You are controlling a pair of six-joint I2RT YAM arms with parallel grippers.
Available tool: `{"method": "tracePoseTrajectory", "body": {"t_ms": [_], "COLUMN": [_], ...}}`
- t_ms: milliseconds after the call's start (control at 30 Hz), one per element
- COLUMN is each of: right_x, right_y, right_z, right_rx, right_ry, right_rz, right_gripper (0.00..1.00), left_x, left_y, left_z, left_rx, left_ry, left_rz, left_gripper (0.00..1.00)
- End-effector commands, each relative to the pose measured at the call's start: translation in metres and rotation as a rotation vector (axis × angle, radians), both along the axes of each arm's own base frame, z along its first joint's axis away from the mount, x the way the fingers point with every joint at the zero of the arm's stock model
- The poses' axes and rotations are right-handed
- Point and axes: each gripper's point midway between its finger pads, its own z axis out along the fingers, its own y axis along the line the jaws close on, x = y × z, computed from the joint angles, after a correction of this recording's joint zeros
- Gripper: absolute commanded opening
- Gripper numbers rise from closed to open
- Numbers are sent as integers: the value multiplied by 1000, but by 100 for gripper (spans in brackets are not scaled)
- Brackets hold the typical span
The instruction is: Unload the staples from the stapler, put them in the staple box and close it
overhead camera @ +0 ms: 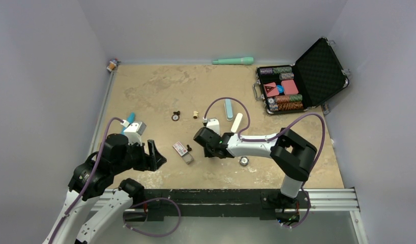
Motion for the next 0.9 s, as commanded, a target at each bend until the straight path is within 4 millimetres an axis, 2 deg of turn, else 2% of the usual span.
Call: {"method": "tracePoseTrajectory", "body": {"t_ms": [0, 200, 333, 467, 733, 867], "right_x": [-2, -4, -5, -7, -7, -9], "right_y": [-1, -3, -3, 0, 5, 8], "right_z": [-5, -7, -7, -7, -4, -1], "right_rx": [-16, -20, -18, -15, -11, -7], "right_ry": [5, 10, 12, 14, 12, 9], "right_rz": [-3, -4, -3, 2, 8, 12], "right_gripper": [28, 26, 19, 17, 0, 0], "left_x": [5, 5, 5, 5, 5, 5], "left_y": [-3, -3, -3, -3, -3, -3], "left_z": [5, 5, 5, 5, 5, 5], "left_rx": [-6, -6, -6, -6, -5, -5], "left_ry": [-34, -34, -33, -33, -32, -32], "left_rz": [-17, -17, -17, -17, -15, -16], "left_gripper": [76, 76, 76, 76, 76, 76]}}
